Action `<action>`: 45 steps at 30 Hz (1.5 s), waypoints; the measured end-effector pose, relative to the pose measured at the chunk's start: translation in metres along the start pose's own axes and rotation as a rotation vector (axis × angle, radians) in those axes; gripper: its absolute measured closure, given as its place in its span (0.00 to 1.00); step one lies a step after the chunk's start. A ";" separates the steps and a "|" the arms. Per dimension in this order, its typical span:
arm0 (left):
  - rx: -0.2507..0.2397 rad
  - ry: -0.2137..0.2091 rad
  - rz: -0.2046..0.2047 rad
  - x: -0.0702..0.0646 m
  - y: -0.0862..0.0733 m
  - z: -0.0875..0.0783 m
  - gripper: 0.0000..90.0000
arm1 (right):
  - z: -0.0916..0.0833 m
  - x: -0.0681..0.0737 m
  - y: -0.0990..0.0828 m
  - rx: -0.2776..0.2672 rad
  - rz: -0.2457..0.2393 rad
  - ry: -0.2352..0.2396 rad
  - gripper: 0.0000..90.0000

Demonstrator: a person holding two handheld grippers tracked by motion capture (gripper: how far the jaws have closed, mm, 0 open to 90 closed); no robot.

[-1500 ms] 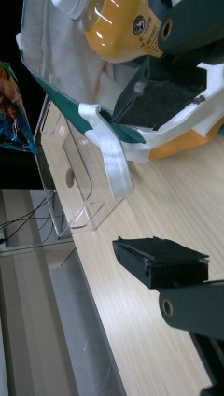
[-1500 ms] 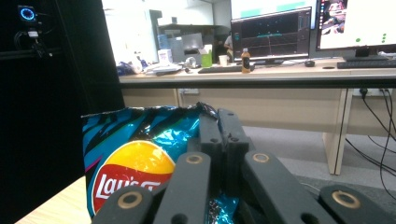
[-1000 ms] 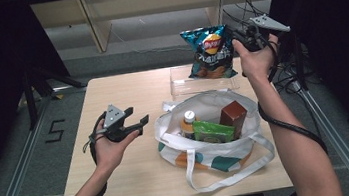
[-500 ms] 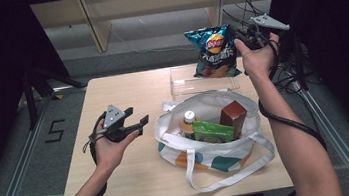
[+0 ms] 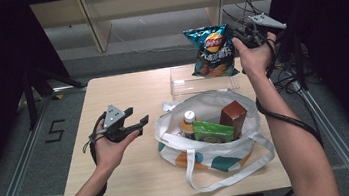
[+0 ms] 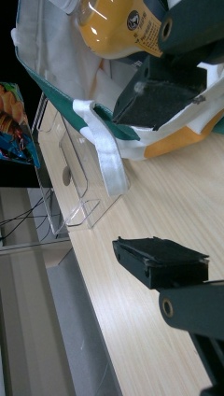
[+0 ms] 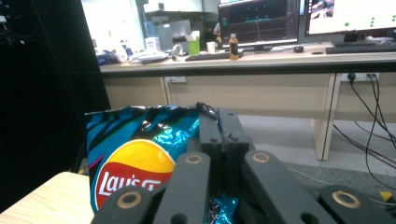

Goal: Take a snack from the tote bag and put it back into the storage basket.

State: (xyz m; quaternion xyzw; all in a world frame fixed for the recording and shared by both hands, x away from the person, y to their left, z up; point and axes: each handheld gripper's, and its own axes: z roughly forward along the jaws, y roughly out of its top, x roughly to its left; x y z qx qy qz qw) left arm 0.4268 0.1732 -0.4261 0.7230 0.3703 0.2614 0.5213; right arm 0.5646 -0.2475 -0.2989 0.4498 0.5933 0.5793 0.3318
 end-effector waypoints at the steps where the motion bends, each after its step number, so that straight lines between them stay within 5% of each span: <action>1: 0.000 0.000 -0.002 0.000 0.000 0.000 0.36 | 0.001 0.001 0.000 0.002 0.020 -0.004 1.00; 45: -0.002 -0.006 0.006 0.001 0.000 0.001 0.36 | 0.037 -0.007 -0.007 0.049 0.057 -0.021 1.00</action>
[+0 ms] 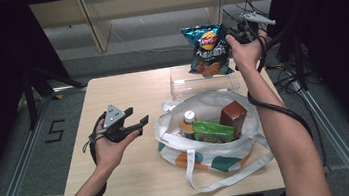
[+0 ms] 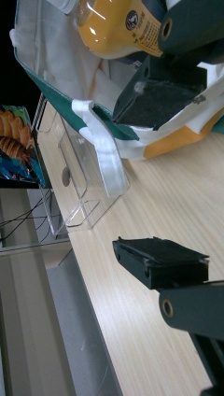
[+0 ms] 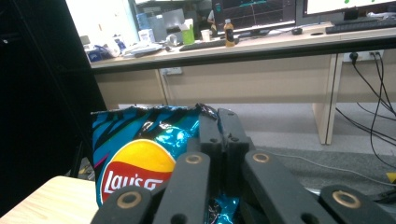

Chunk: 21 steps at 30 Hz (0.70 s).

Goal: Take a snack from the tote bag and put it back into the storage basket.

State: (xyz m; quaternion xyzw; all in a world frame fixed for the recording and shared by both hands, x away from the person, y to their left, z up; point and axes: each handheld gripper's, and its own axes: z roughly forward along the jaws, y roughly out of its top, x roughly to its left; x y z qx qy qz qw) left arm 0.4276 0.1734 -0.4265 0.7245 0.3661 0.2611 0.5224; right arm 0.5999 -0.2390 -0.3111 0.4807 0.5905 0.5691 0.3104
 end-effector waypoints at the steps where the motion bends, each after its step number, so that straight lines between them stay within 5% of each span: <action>1: 0.000 0.000 0.000 0.000 0.000 0.000 0.36 | 0.001 0.000 0.000 0.001 -0.002 -0.001 1.00; 21: 0.001 0.003 -0.006 0.000 -0.001 -0.001 0.36 | 0.016 -0.007 -0.017 0.042 0.055 -0.024 1.00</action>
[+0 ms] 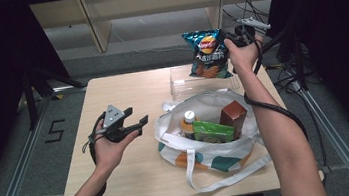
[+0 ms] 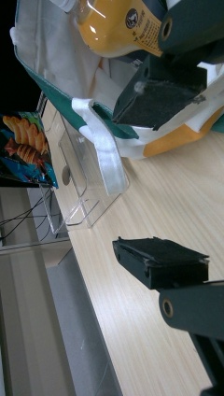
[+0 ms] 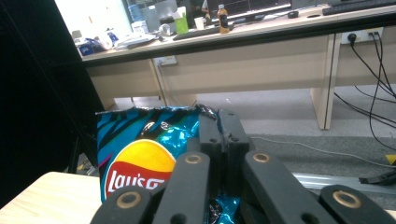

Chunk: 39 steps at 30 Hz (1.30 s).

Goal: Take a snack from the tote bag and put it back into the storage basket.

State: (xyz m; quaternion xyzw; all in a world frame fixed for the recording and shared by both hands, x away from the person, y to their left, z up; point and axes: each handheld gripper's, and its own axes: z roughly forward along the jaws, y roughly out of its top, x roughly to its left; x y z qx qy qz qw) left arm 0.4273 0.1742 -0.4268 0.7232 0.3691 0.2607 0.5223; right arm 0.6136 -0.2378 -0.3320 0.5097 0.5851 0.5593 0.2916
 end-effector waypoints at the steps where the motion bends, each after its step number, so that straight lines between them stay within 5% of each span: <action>1: 0.000 0.000 0.000 0.000 0.000 0.000 0.36 | 0.001 -0.001 -0.001 -0.006 -0.001 0.002 1.00; 23: 0.001 0.000 0.007 -0.002 -0.001 -0.001 0.36 | 0.016 -0.005 -0.014 0.041 0.022 -0.006 1.00; 39: -0.001 0.000 0.006 -0.002 -0.001 -0.001 0.36 | 0.021 -0.015 -0.024 0.097 0.025 -0.057 0.99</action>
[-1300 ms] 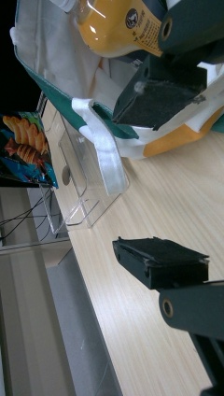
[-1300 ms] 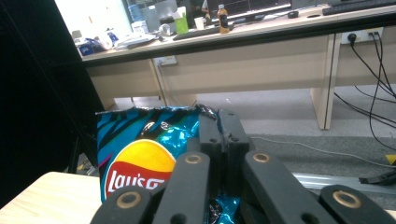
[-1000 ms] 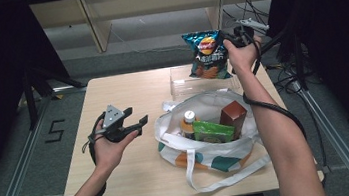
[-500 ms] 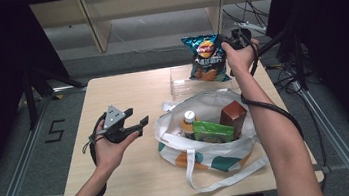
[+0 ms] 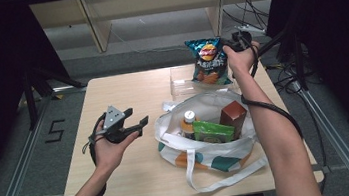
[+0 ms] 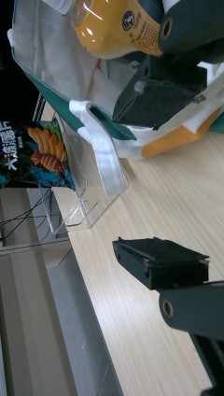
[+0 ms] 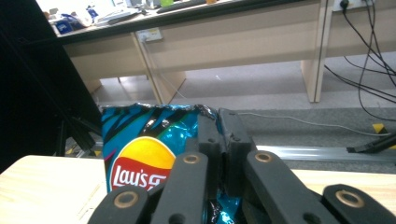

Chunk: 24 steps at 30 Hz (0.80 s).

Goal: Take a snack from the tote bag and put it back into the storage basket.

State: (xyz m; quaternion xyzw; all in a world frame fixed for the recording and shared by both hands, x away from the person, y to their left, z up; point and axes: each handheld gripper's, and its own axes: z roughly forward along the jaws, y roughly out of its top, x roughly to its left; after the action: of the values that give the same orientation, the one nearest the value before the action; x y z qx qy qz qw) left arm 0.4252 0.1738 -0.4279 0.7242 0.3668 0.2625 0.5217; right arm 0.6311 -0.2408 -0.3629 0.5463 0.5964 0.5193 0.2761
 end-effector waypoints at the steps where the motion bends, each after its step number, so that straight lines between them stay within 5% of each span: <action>1: 0.000 0.000 -0.002 0.000 0.000 0.000 0.36 | 0.000 -0.001 -0.001 0.005 0.001 -0.003 0.99; 24: 0.005 0.005 0.005 0.001 0.000 -0.001 0.36 | 0.004 -0.004 -0.001 -0.008 -0.026 -0.011 0.99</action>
State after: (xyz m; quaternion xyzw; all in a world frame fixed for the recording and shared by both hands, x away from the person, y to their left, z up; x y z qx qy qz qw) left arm 0.4251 0.1745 -0.4277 0.7257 0.3669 0.2646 0.5185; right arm 0.6353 -0.2430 -0.3658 0.5403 0.5998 0.5151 0.2881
